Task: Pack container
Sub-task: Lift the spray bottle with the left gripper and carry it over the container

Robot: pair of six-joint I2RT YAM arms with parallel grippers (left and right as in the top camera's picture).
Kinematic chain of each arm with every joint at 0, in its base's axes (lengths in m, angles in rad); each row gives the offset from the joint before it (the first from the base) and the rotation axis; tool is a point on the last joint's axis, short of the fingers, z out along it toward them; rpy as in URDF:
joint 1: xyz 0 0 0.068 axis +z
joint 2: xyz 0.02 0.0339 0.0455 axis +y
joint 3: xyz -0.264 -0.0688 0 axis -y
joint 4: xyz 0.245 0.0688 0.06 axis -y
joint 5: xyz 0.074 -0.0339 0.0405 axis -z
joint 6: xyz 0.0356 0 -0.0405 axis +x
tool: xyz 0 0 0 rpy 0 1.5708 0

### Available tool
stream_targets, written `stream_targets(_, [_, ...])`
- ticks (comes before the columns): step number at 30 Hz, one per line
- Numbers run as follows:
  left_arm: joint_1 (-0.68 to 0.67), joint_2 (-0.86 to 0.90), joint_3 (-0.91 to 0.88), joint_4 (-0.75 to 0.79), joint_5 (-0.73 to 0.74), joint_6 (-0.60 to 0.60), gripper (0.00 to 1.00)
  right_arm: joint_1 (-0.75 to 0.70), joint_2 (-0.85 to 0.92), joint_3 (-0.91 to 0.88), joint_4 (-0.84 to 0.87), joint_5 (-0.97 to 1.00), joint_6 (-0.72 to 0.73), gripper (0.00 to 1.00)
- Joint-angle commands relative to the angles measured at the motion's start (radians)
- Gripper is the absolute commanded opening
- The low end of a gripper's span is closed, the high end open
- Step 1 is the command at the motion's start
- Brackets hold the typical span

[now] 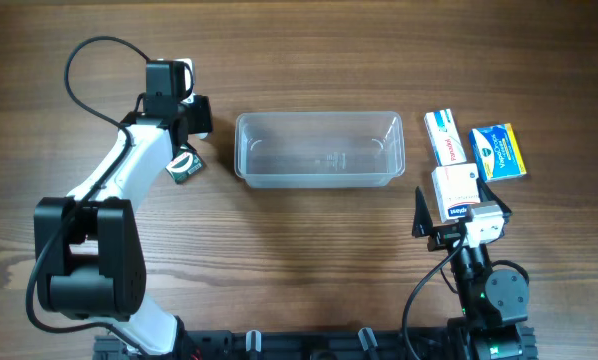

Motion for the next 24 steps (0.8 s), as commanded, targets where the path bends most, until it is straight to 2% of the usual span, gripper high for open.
stream_targets(1, [0.001,-0.073,-0.005,0.018,-0.006,0.001,0.26,-0.005,-0.003,-0.001,0.004,-0.02,0.014,1.0])
stream_targets(7, [-0.031,-0.25,-0.005,-0.026,-0.006,-0.029,0.28,-0.005,-0.003,-0.001,0.004,-0.02,0.015,1.0])
stream_targets(16, [-0.171,-0.48,-0.005,-0.167,-0.006,-0.221,0.25,-0.005,0.0,-0.001,0.004,-0.02,0.015,1.0])
stream_targets(18, [-0.21,-0.497,-0.005,-0.189,-0.006,-0.259,0.25,-0.005,0.0,-0.001,0.004,-0.02,0.015,1.0])
stream_targets(24, [-0.307,-0.478,-0.005,-0.246,-0.006,-0.269,0.25,-0.005,0.0,-0.001,0.004,-0.02,0.015,1.0])
